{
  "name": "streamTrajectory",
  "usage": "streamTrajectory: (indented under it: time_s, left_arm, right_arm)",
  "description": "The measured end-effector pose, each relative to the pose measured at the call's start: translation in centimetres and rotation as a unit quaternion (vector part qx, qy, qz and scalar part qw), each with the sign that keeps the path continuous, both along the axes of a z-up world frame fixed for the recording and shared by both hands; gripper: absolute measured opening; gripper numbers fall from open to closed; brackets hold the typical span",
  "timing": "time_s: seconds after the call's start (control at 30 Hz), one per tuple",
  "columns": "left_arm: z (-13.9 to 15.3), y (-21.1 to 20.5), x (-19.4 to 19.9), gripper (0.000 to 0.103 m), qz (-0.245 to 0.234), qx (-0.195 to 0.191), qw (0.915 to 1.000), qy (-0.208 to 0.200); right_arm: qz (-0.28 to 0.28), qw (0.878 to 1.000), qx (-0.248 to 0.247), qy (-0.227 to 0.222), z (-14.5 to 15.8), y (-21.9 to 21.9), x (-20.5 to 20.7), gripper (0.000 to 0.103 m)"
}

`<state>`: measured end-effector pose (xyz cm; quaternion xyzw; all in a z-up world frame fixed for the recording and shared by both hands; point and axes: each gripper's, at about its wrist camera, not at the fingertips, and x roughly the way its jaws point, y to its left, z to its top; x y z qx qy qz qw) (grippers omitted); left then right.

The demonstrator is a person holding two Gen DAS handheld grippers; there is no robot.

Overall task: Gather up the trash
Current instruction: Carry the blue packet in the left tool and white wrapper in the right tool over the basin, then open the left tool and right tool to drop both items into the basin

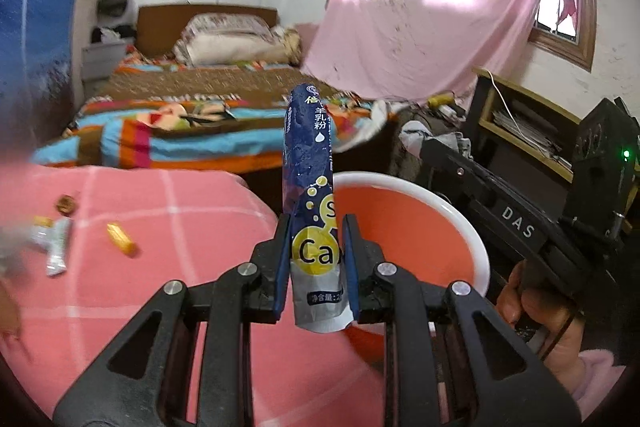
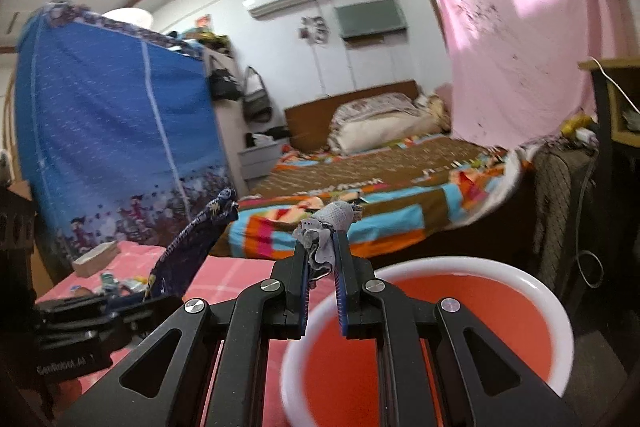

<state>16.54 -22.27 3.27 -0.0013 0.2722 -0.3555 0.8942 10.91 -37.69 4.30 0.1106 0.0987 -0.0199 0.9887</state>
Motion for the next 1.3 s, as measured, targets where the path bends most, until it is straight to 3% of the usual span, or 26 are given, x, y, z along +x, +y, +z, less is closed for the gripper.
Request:
streamTrajectory:
  time_s: [0.5,0.73,0.8,0.87,1.13,1.23,1.3]
  left_arm:
    - [-1.6,-5.6,1.3,0.028,-0.039,0.030,0.9952,0.085]
    - [-2.1,-5.8,2.0,0.039,-0.034,0.022,0.9940,0.102]
    - [-2.0,-5.6,2.0,0.043,-0.030,0.017,0.9943,0.101]
    - [-1.9,-5.2,2.0,0.045,-0.025,0.012,0.9947,0.099]
    - [-0.8,-2.2,1.8,0.059,0.035,-0.021,0.9973,0.061]
    - [-0.1,-0.7,1.6,0.068,0.063,-0.030,0.9969,0.037]
    - [0.5,0.9,1.3,0.078,0.092,-0.038,0.9949,0.013]
  right_arm:
    - [-0.046,0.995,0.058,0.073,-1.8,-4.6,0.4,0.011]
    - [-0.055,0.993,0.064,0.082,-1.9,-5.2,0.5,0.014]
    - [-0.058,0.993,0.063,0.082,-1.9,-5.3,0.5,0.018]
    - [-0.060,0.993,0.064,0.081,-1.9,-5.3,0.4,0.029]
    - [-0.065,0.994,0.053,0.067,-1.2,-4.8,0.3,0.029]
    - [-0.063,0.996,0.045,0.051,-0.6,-4.2,0.2,0.031]
    - [-0.059,0.997,0.040,0.039,-0.2,-3.6,0.1,0.041]
